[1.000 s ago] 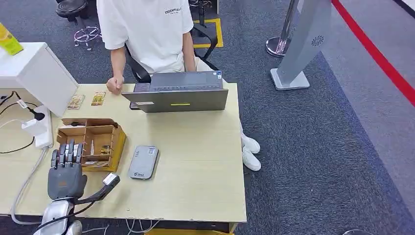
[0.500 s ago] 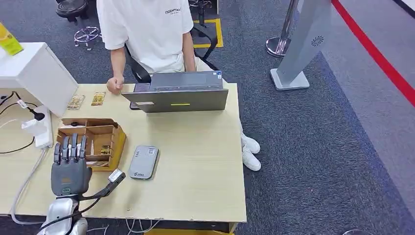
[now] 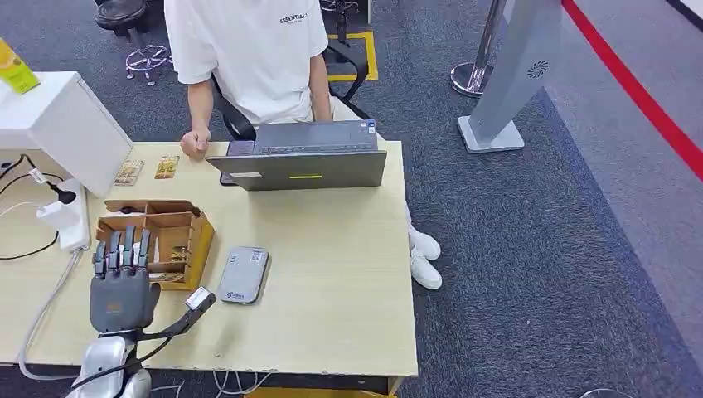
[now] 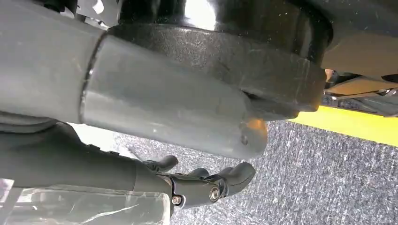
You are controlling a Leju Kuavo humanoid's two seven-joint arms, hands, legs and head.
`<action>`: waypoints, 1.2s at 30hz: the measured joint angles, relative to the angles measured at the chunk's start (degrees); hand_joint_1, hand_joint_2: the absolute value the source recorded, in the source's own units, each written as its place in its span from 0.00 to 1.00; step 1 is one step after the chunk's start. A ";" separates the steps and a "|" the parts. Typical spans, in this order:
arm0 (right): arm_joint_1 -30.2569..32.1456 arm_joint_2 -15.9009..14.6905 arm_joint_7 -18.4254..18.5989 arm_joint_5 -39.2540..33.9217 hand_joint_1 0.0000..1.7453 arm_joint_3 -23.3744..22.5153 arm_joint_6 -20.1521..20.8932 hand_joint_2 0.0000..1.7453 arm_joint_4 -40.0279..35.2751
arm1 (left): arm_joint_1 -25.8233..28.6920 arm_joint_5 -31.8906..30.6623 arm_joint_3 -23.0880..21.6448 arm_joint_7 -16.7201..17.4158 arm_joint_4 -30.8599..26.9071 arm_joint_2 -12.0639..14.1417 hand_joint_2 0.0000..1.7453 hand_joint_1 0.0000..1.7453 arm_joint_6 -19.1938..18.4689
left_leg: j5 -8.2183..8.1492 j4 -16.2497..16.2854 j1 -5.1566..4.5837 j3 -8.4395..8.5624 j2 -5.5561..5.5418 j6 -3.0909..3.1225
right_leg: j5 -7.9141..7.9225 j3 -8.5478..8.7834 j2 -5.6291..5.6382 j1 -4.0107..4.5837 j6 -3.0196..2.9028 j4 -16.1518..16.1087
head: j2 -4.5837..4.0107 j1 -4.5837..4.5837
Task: Pass the card to the sensor for recognition and then transmit it.
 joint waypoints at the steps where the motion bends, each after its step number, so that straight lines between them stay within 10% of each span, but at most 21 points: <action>1: -0.01 0.00 0.00 0.00 0.00 0.07 0.00 0.00 0.00 | 0.00 0.00 -0.29 -0.07 0.00 -0.04 1.00 0.00 0.00 | 0.00 0.00 0.00 0.00 0.00 0.00 | 0.00 0.00 0.00 0.00 0.00 0.00 | 0.00 0.00; 23: -0.12 0.00 0.00 -0.28 0.00 0.92 0.00 0.00 0.00 | 0.47 0.44 -2.91 -0.31 0.15 -0.83 1.00 0.00 -0.35 | 0.00 0.01 0.00 -0.01 0.00 0.00 | 0.00 0.00 0.00 0.00 0.00 0.00 | -0.02 0.00; 36: -0.12 0.00 0.00 -1.03 0.00 1.01 0.00 0.00 0.00 | 0.08 1.00 -2.93 3.12 0.50 -0.83 1.00 0.00 -6.67 | 0.00 0.01 0.00 0.00 0.00 0.00 | 0.00 0.00 0.00 0.00 0.00 0.00 | 0.00 0.00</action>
